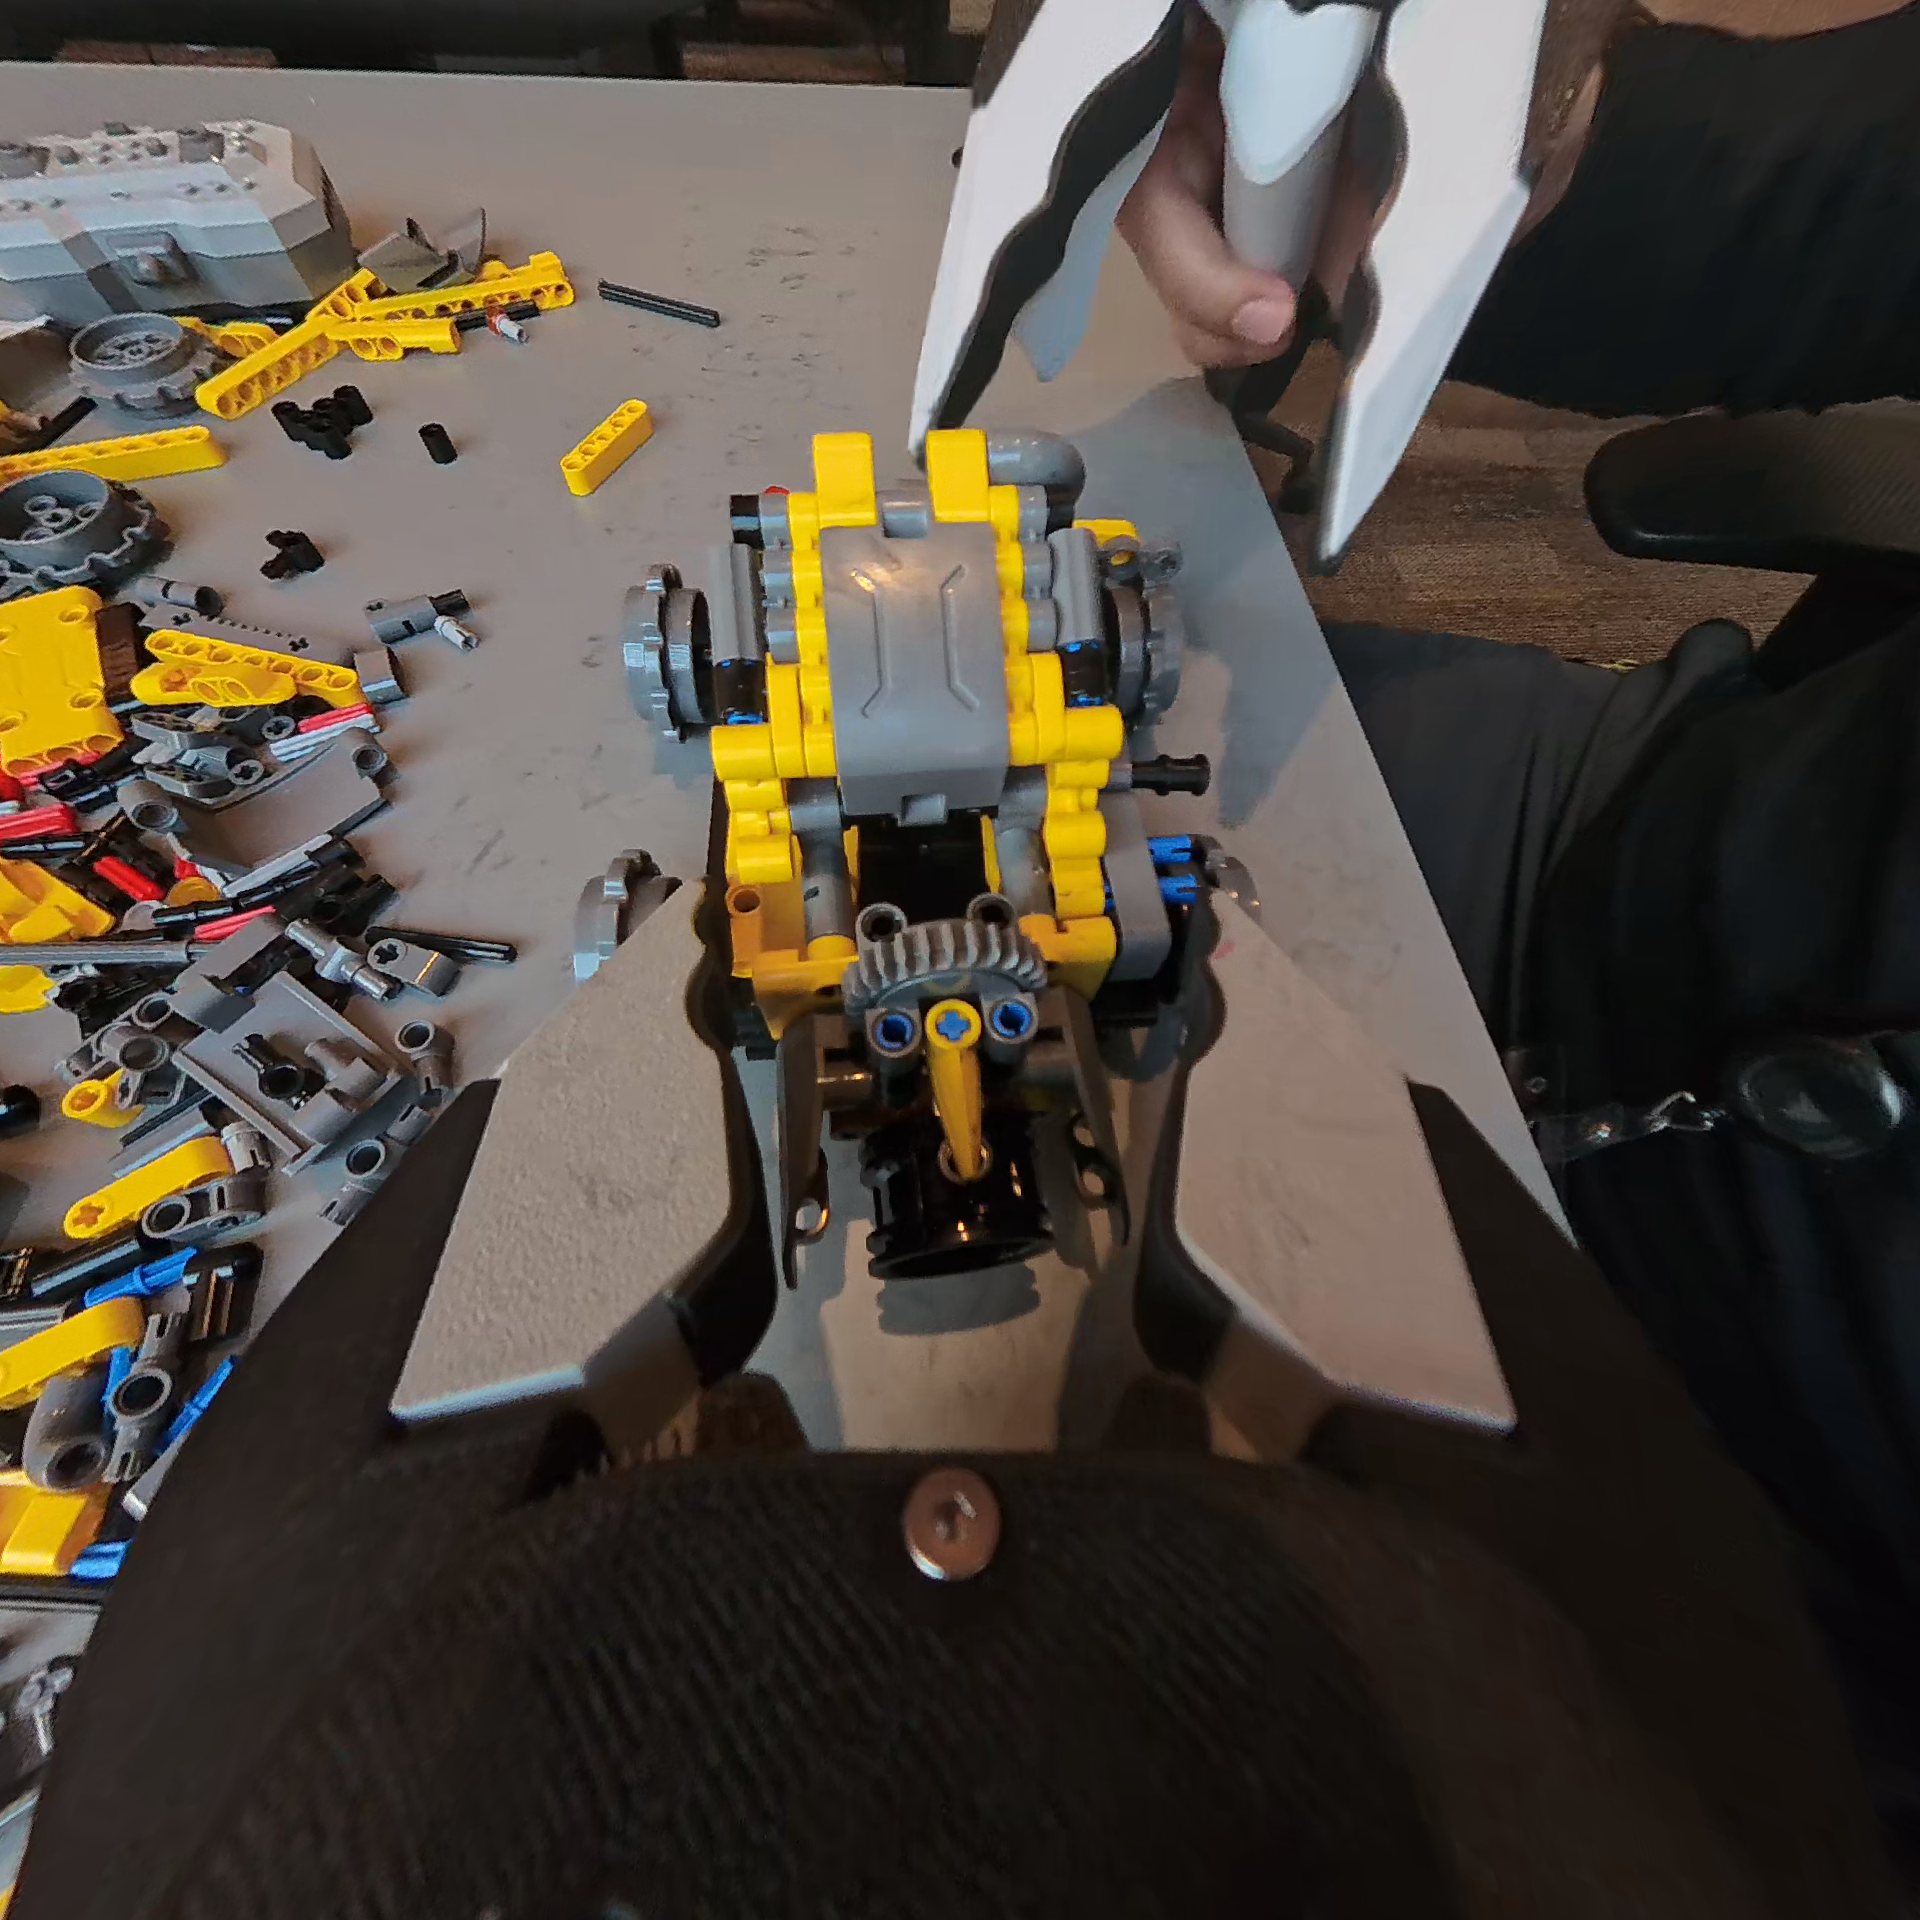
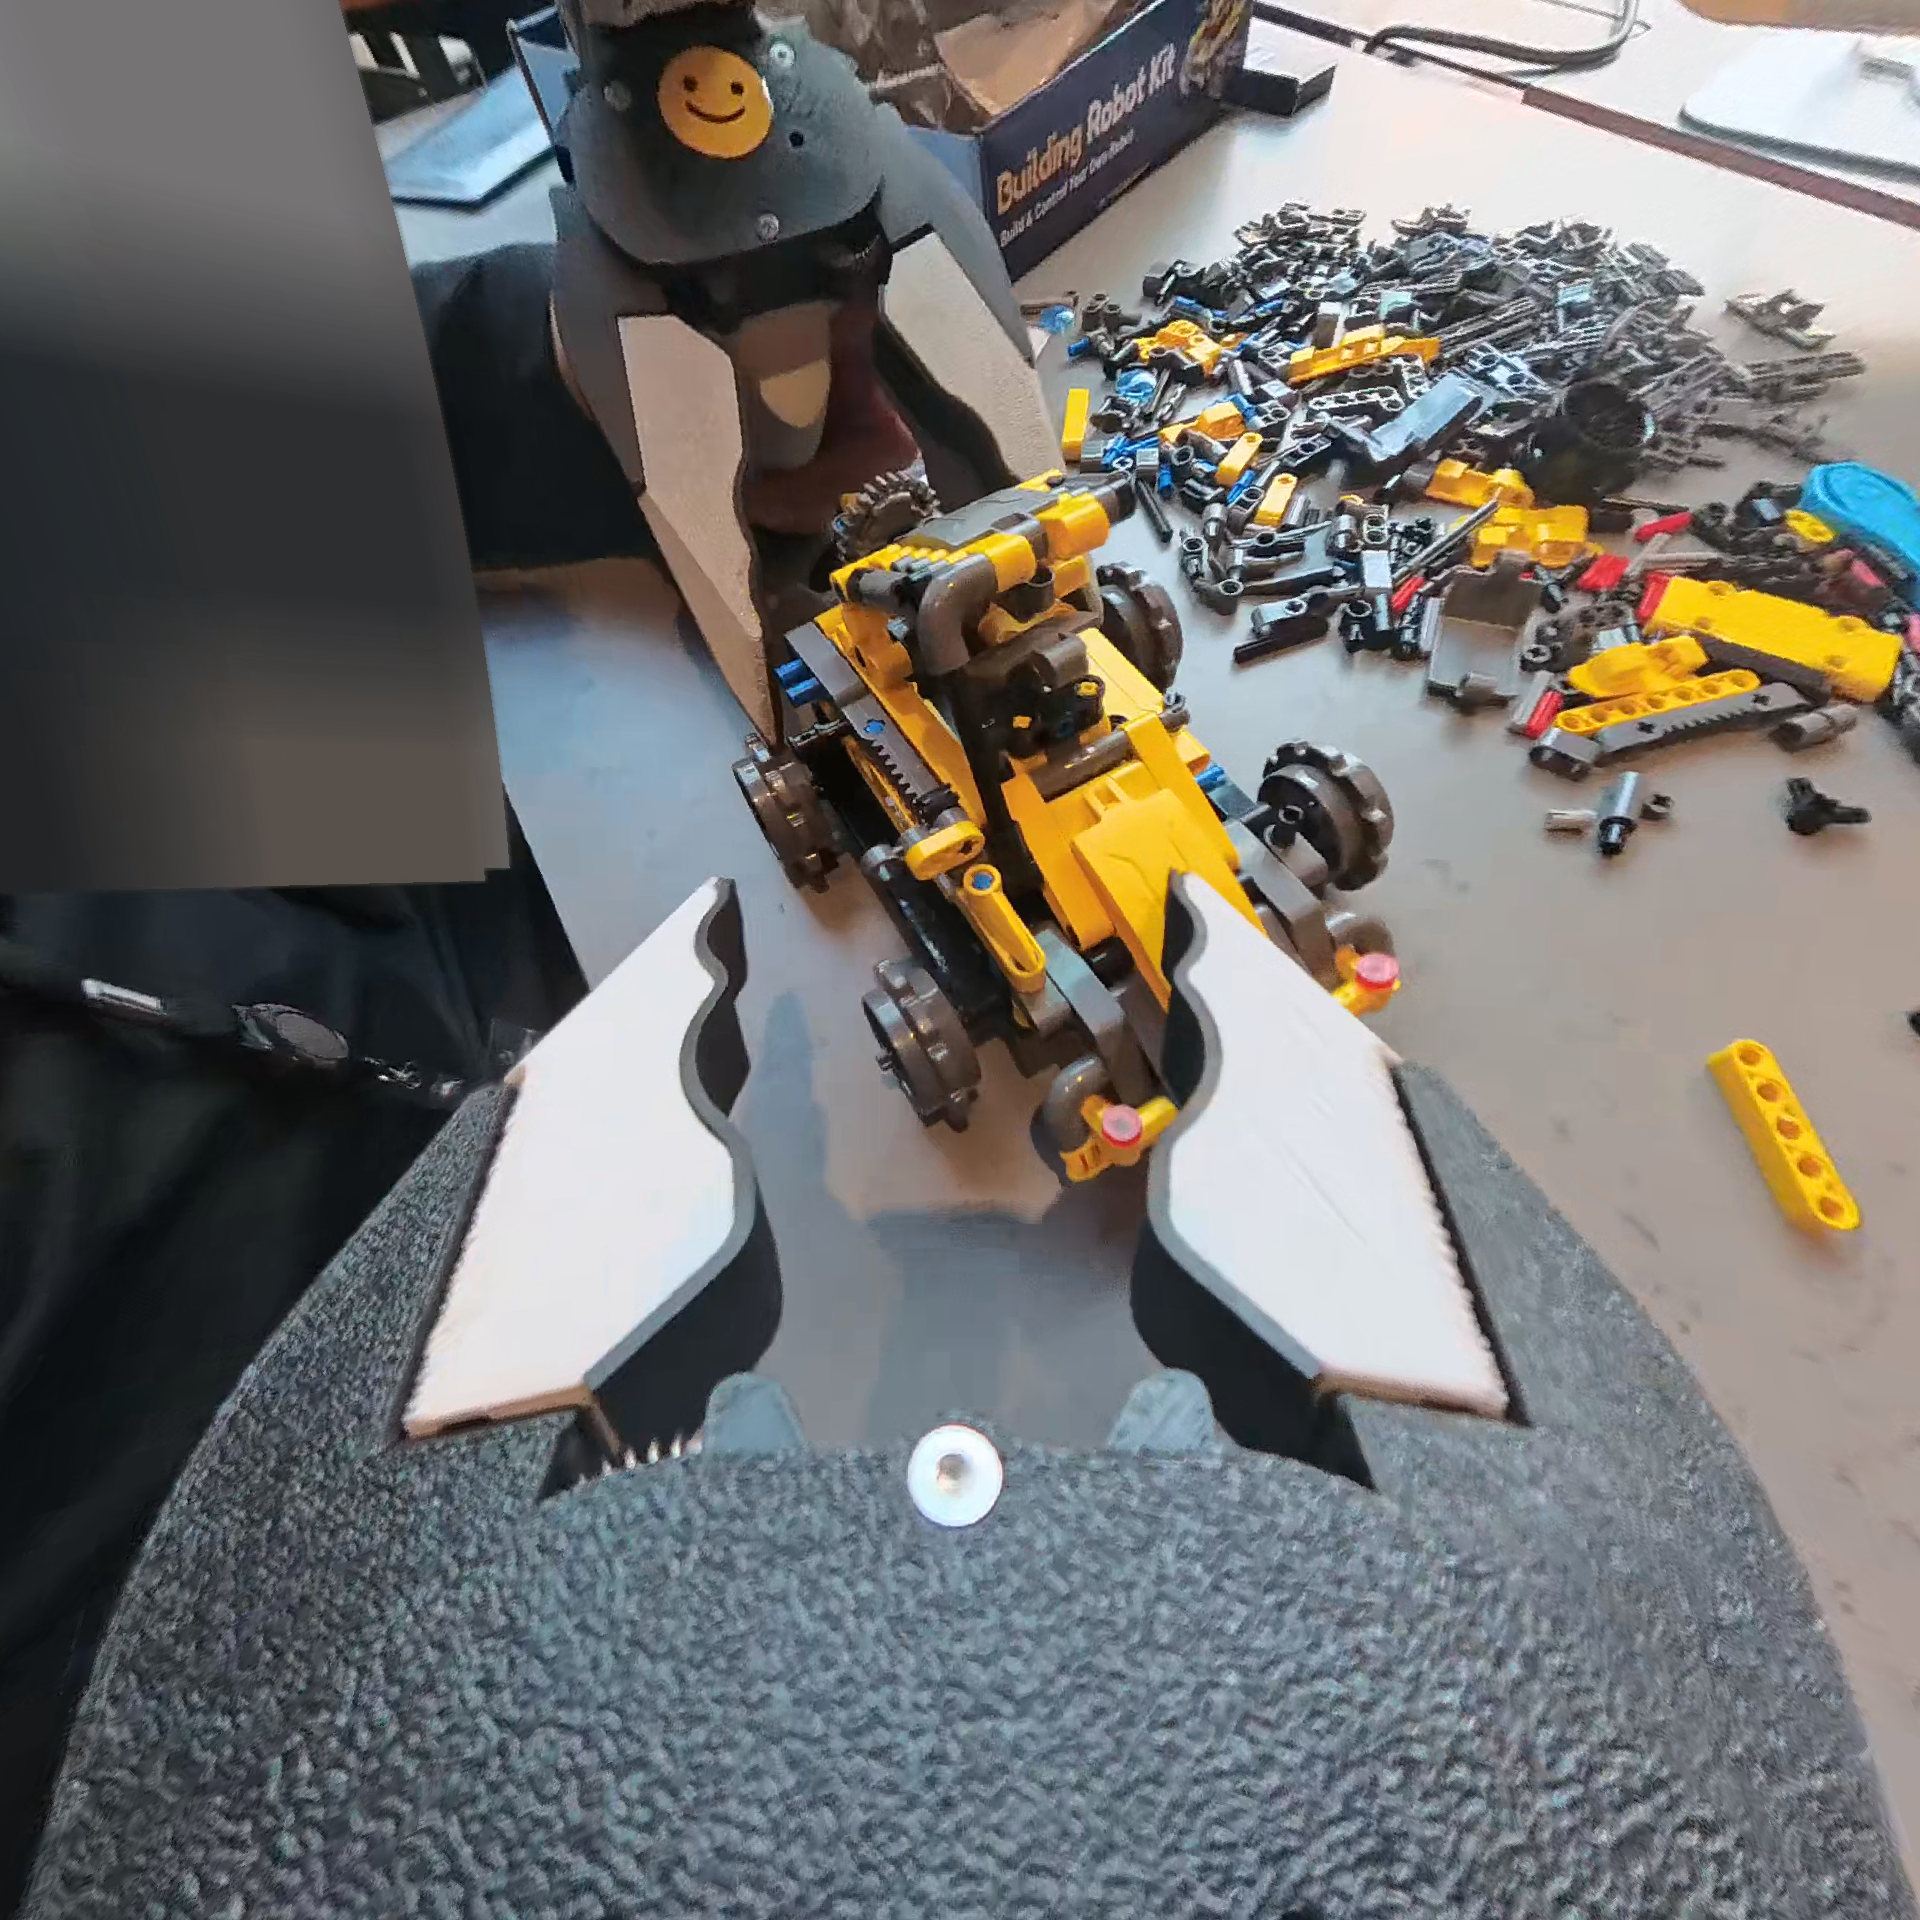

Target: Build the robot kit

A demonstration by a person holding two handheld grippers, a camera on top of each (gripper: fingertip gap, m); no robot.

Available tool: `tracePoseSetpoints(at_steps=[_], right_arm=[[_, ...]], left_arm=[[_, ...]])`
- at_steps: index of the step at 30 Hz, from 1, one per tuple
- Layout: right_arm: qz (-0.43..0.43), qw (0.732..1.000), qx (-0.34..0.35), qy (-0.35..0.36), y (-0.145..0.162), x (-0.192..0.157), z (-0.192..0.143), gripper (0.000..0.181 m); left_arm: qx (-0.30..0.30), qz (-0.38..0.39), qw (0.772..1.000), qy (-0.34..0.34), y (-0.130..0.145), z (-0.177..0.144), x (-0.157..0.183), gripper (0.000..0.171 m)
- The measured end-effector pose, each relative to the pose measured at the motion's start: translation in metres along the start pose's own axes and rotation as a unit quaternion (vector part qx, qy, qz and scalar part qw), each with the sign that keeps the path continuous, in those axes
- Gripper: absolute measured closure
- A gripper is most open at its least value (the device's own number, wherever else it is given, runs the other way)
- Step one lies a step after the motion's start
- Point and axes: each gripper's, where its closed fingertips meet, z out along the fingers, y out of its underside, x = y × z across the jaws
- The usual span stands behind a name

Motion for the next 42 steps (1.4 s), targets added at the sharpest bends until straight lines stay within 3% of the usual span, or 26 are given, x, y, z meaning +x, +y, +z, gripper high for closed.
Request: tracePoseSetpoints(at_steps=[8,14,20,31,37,40,42], right_arm=[[-0.01,1.0,0.0,0.019,-0.001,0.007,0.013,0.096],[-0.05,0.998,-0.015,0.027,-0.004,0.005,0.026,0.089],[-0.094,0.995,-0.04,0.004,-0.002,0.012,0.037,0.085],[-0.106,0.994,-0.021,-0.015,-0.002,0.014,0.045,0.099],[-0.146,0.989,-0.032,-0.012,0.001,0.015,0.047,0.094],[-0.128,0.991,-0.016,-0.045,-0.002,0.013,0.043,0.089],[-0.116,0.991,0.005,-0.058,-0.008,0.013,0.039,0.095]], left_arm=[[0.037,-0.051,0.998,0.007,-0.01,-0.007,0.002,0.079],[0.028,-0.089,0.994,-0.055,-0.019,-0.016,0.001,0.074],[-0.035,-0.064,0.991,-0.116,-0.01,0.003,0.002,0.078],[-0.035,-0.043,0.989,-0.134,-0.012,0.005,-0.001,0.083],[-0.029,-0.04,0.99,-0.132,-0.013,0.005,-0.003,0.084],[-0.026,-0.04,0.991,-0.129,-0.013,0.005,-0.003,0.084],[-0.023,-0.04,0.991,-0.125,-0.014,0.007,-0.003,0.084]])
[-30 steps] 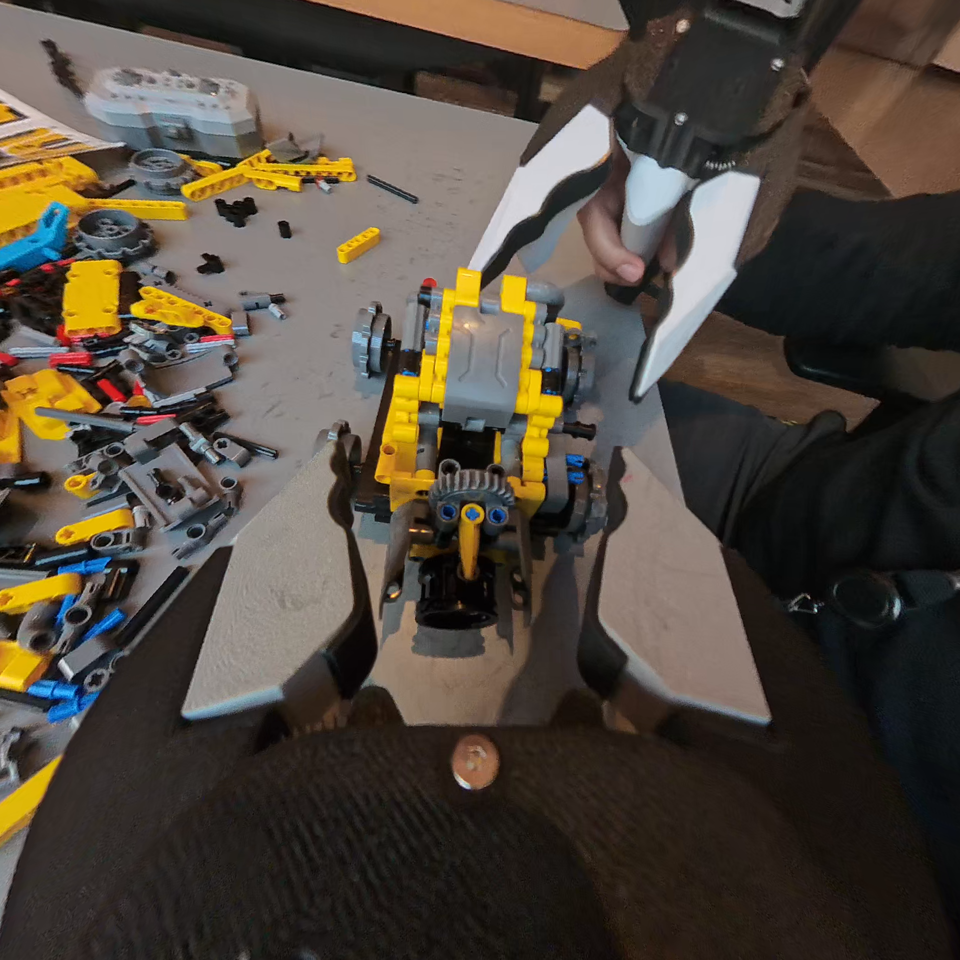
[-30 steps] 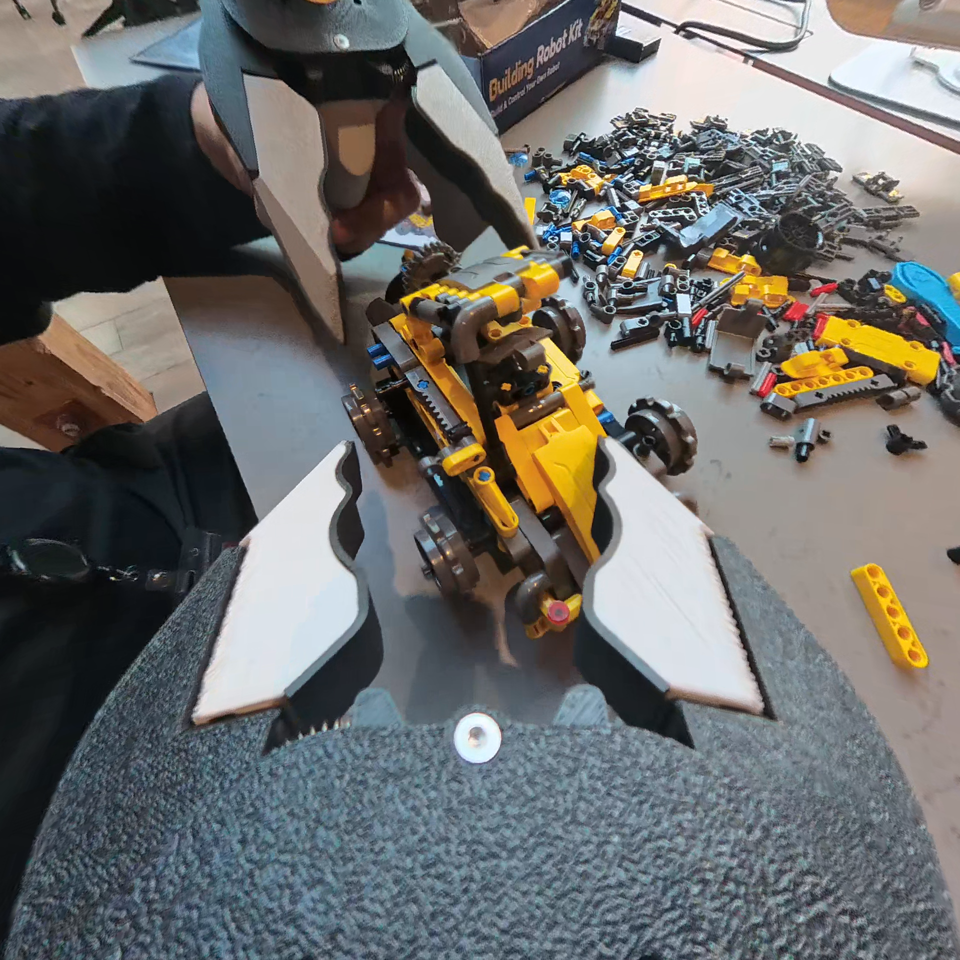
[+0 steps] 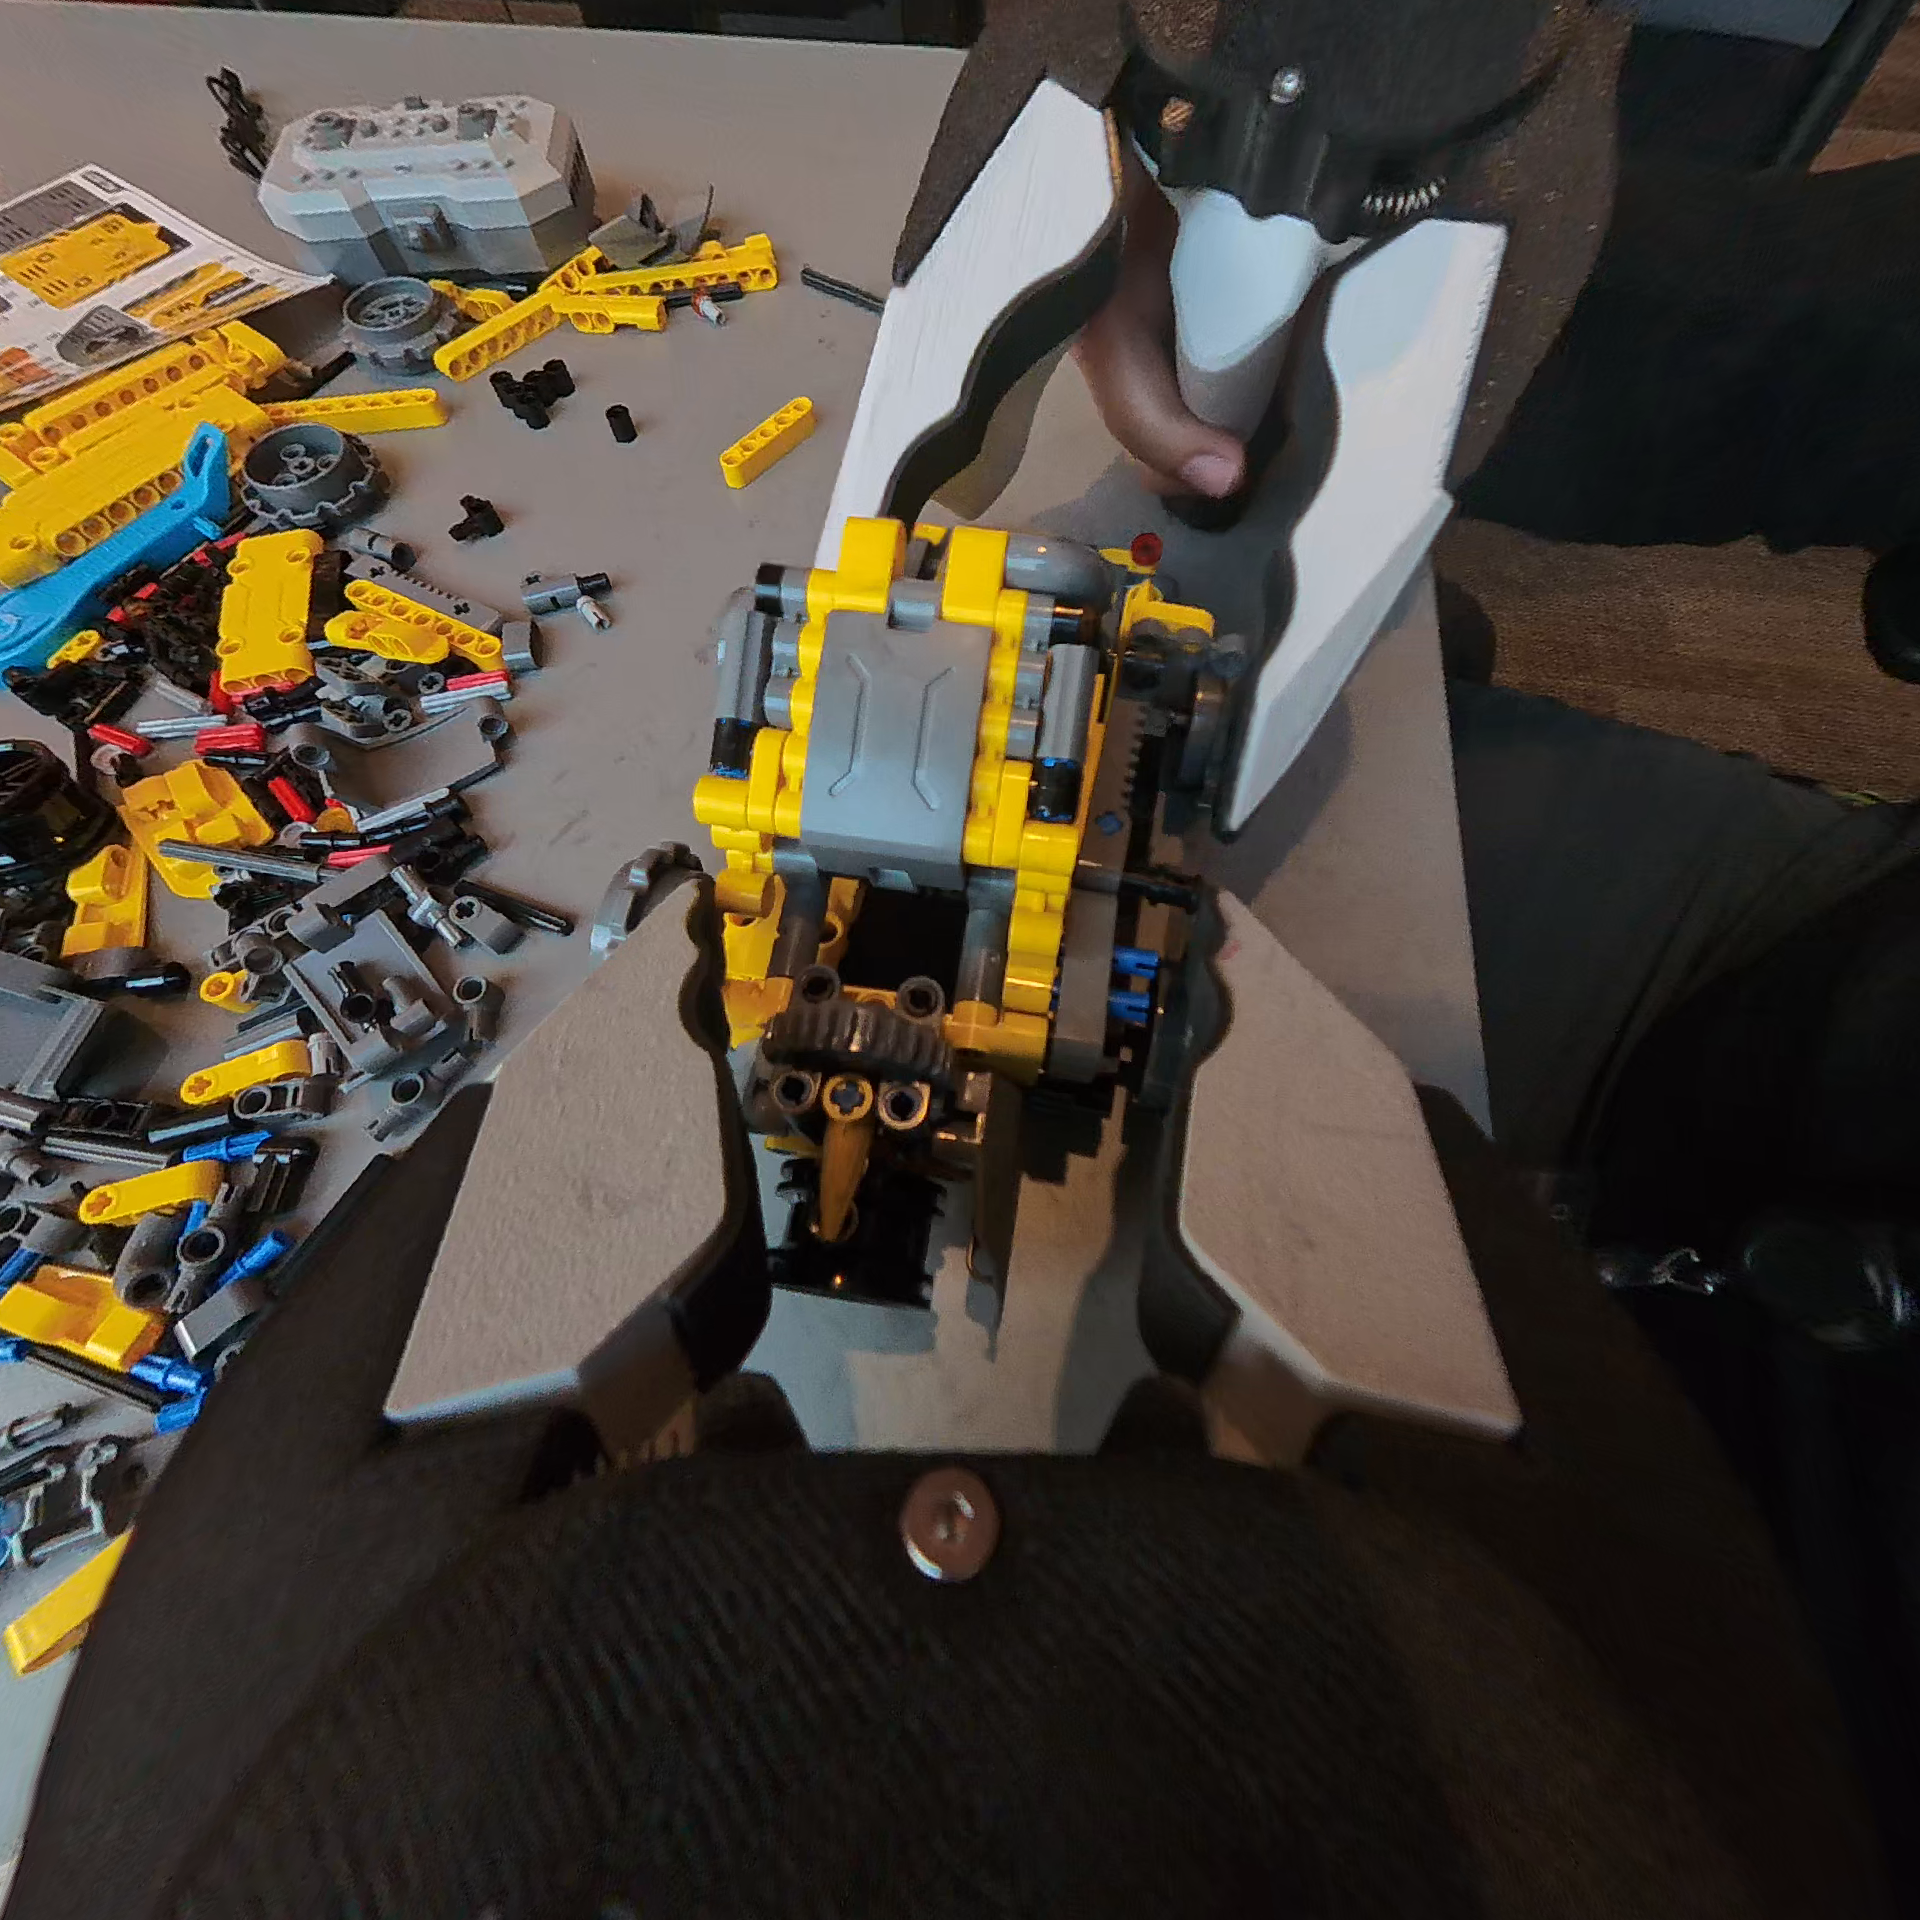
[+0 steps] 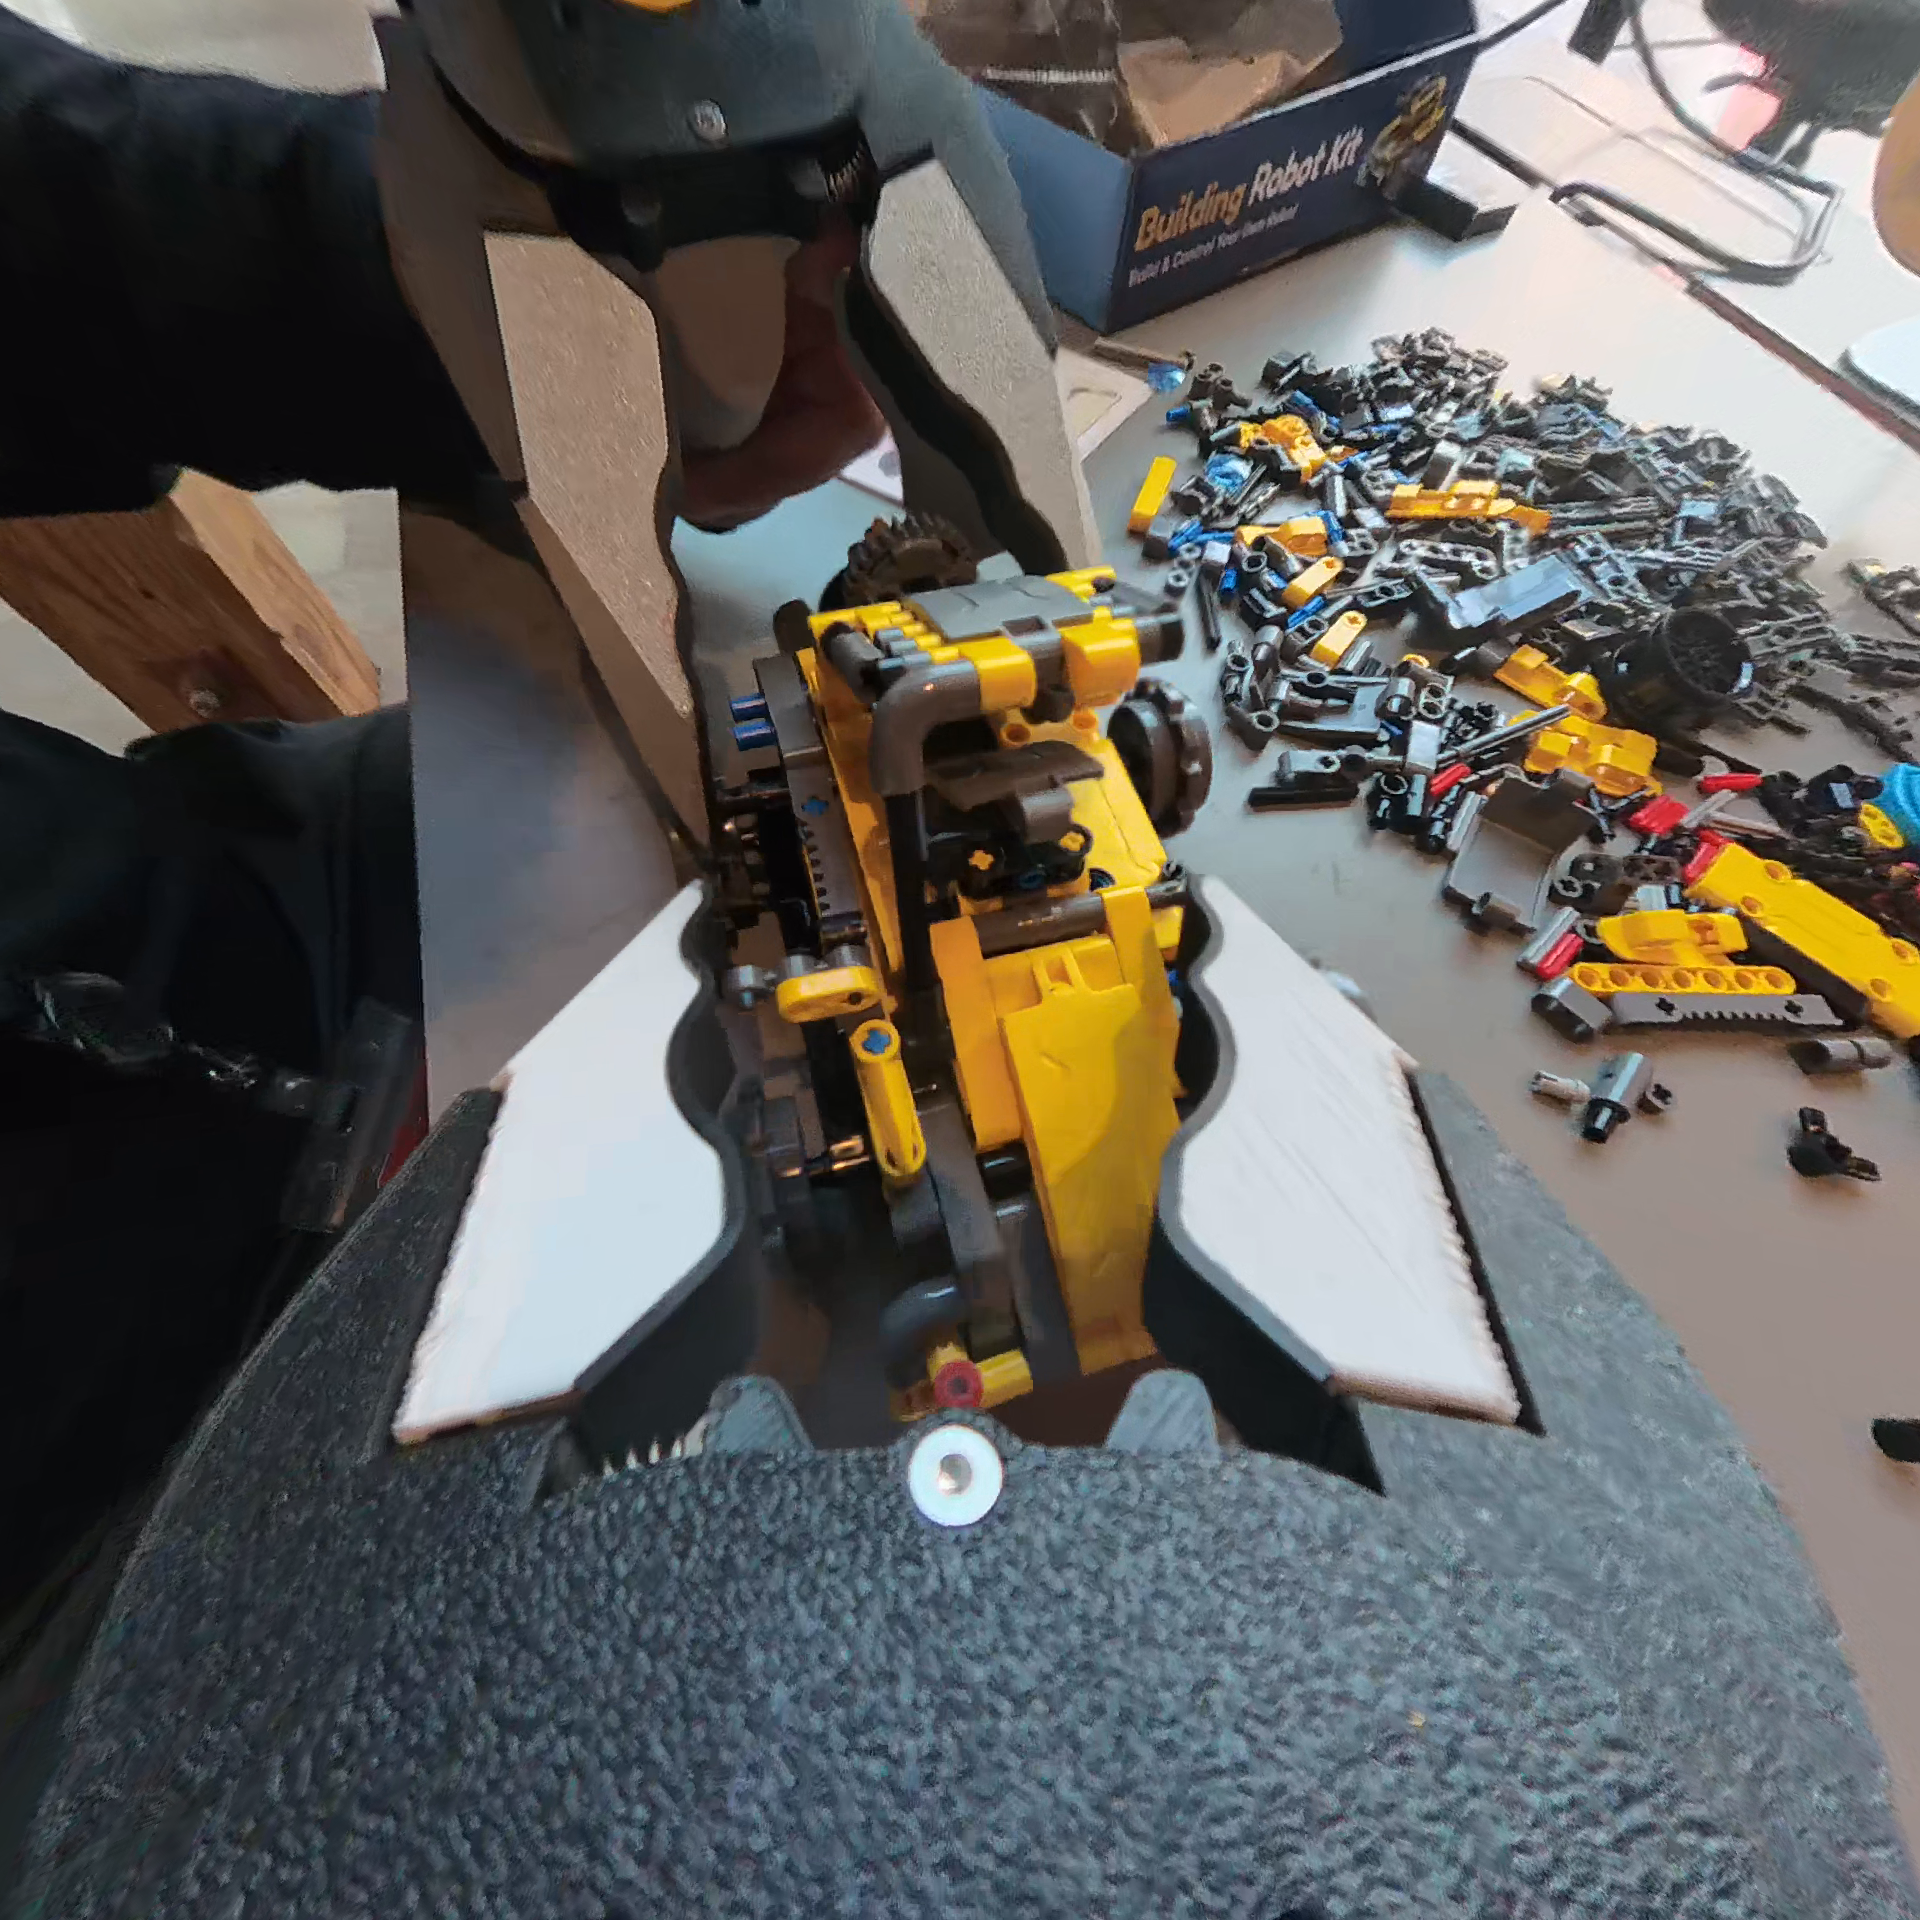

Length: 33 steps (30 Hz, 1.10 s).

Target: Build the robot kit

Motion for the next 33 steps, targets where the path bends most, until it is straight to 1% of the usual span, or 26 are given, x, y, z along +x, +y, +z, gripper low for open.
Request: tracePoseSetpoints(at_steps=[6,9,12,13,15,17,21,27,29,31,33], right_arm=[[-0.007,1.0,0.007,0.025,-0.002,0.0,-0.002,0.098],[0.005,1.0,0.003,0.026,-0.003,-0.002,-0.001,0.093],[0.029,0.999,-0.009,0.036,-0.002,-0.001,0.004,0.079],[0.028,0.999,-0.016,0.041,-0.002,-0.001,0.005,0.077],[0.013,0.998,-0.03,0.061,0.001,0.002,0.008,0.079],[-0.002,0.997,-0.036,0.066,0.001,0.001,0.009,0.081],[-0.004,0.998,-0.024,0.051,-0.004,-0.003,0.01,0.082],[0.014,0.999,-0.001,0.041,-0.01,-0.001,0.009,0.083],[0.008,0.999,0.002,0.041,-0.01,-0.001,0.009,0.086],[0.008,0.999,0.006,0.04,-0.011,0.0,0.008,0.092],[0.007,0.999,0.007,0.036,-0.011,0.0,0.007,0.093]], left_arm=[[0.008,-0.005,1.0,0.003,-0.001,0.002,-0.001,0.084],[0.01,-0.005,1.0,0.0,-0.002,0.002,-0.001,0.084],[0.009,-0.004,1.0,-0.006,-0.001,0.002,-0.001,0.084],[0.008,-0.002,1.0,-0.009,-0.001,0.002,-0.001,0.084],[0.006,0.006,1.0,-0.014,0.0,0.003,-0.001,0.084],[0.006,0.011,1.0,-0.016,0.001,0.003,-0.001,0.084],[0.01,0.005,1.0,0.002,0.0,0.001,0.001,0.083],[0.023,-0.01,0.999,0.023,-0.001,-0.003,0.0,0.087],[0.023,-0.006,0.999,0.026,-0.001,-0.004,0.0,0.088],[0.024,-0.004,0.999,0.031,0.0,-0.004,0.0,0.089],[0.025,-0.001,0.999,0.035,0.0,-0.005,0.0,0.089]])
